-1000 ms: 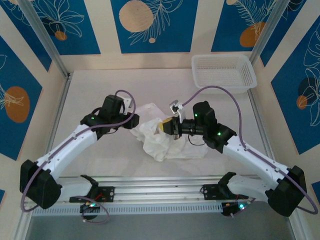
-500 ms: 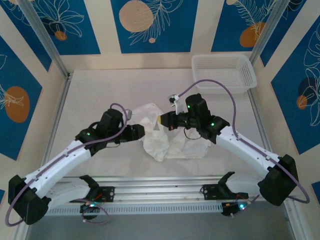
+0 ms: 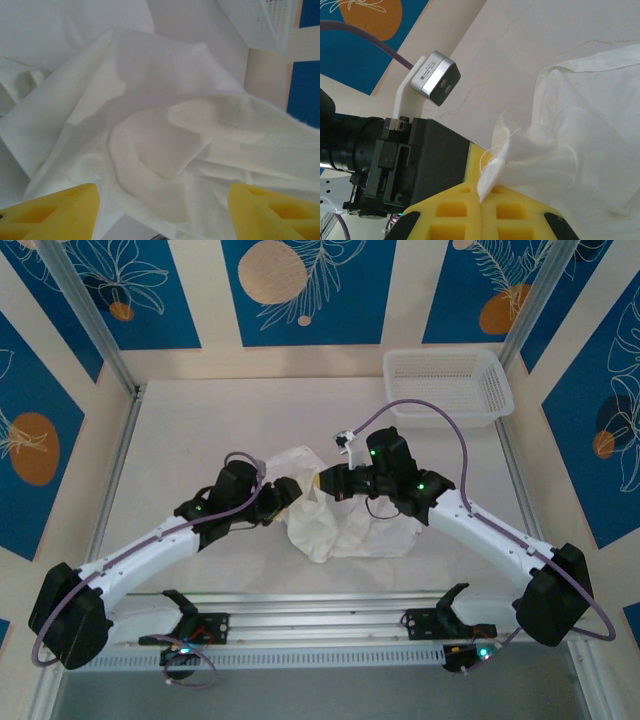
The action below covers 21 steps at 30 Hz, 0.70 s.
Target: Fold the inside-out t-shirt
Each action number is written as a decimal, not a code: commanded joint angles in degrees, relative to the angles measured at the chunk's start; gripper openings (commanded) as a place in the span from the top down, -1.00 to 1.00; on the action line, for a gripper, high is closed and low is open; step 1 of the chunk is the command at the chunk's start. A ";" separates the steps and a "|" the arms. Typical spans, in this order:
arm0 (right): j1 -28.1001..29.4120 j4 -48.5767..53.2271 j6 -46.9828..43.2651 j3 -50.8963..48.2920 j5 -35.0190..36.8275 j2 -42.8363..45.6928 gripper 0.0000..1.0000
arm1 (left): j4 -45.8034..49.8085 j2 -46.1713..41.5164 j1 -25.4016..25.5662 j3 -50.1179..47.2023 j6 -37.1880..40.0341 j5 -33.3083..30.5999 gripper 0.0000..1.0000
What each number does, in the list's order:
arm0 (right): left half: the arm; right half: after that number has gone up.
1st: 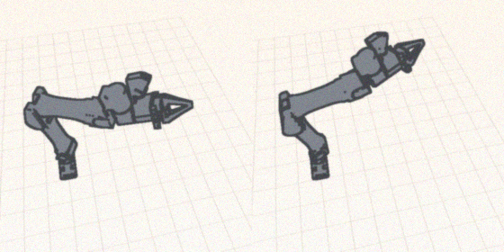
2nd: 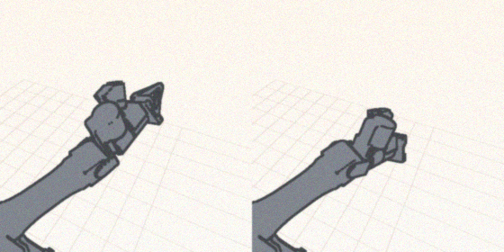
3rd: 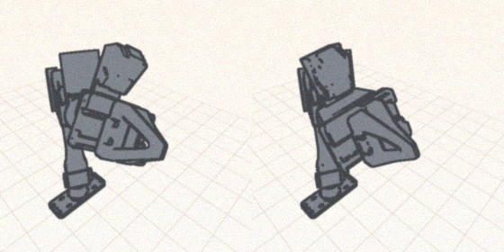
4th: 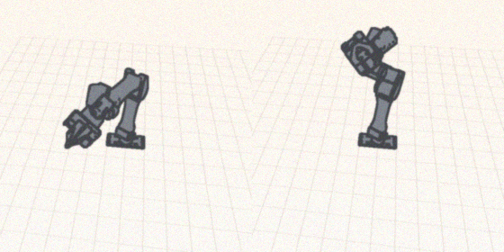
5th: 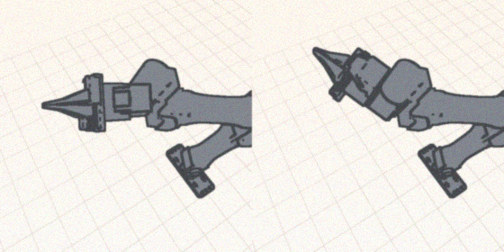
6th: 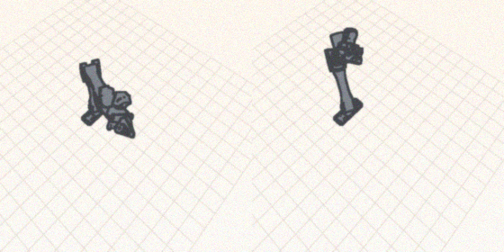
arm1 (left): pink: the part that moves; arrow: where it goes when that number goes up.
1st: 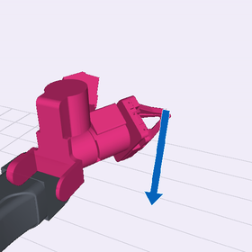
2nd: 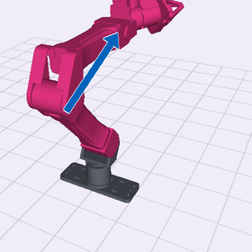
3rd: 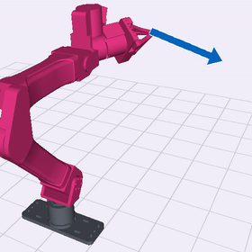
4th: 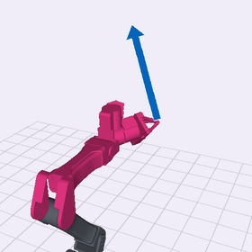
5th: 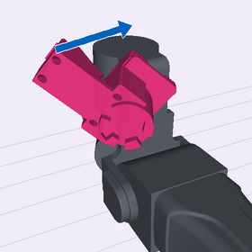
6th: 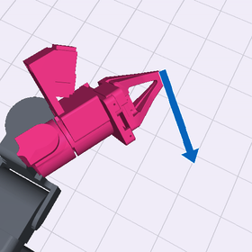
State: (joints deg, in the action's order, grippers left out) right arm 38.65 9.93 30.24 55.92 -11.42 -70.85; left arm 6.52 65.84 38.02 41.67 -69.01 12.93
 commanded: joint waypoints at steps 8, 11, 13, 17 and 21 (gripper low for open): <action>-0.41 -0.84 0.95 1.01 0.41 -0.21 1.00 | 0.04 1.73 0.19 2.41 -1.90 2.16 0.91; -4.71 -1.83 3.06 0.20 0.43 -1.91 1.00 | 0.73 -0.54 -0.36 5.06 0.75 5.72 1.00; -8.99 -0.72 3.52 1.37 -1.38 -5.34 1.00 | 2.90 -1.95 -0.38 8.73 2.89 8.18 1.00; -15.30 4.48 1.37 7.80 -5.36 -15.94 0.99 | 9.49 -2.79 -0.42 16.76 7.84 10.96 1.00; -15.74 3.38 2.48 11.68 -11.87 -19.79 0.55 | 11.18 -2.20 -0.40 18.08 9.23 10.15 1.00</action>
State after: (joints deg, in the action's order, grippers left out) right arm 22.26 11.84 32.36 64.23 -17.10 -90.63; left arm 12.88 63.57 37.89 59.16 -63.18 21.23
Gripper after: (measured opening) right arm 0.175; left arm 0.044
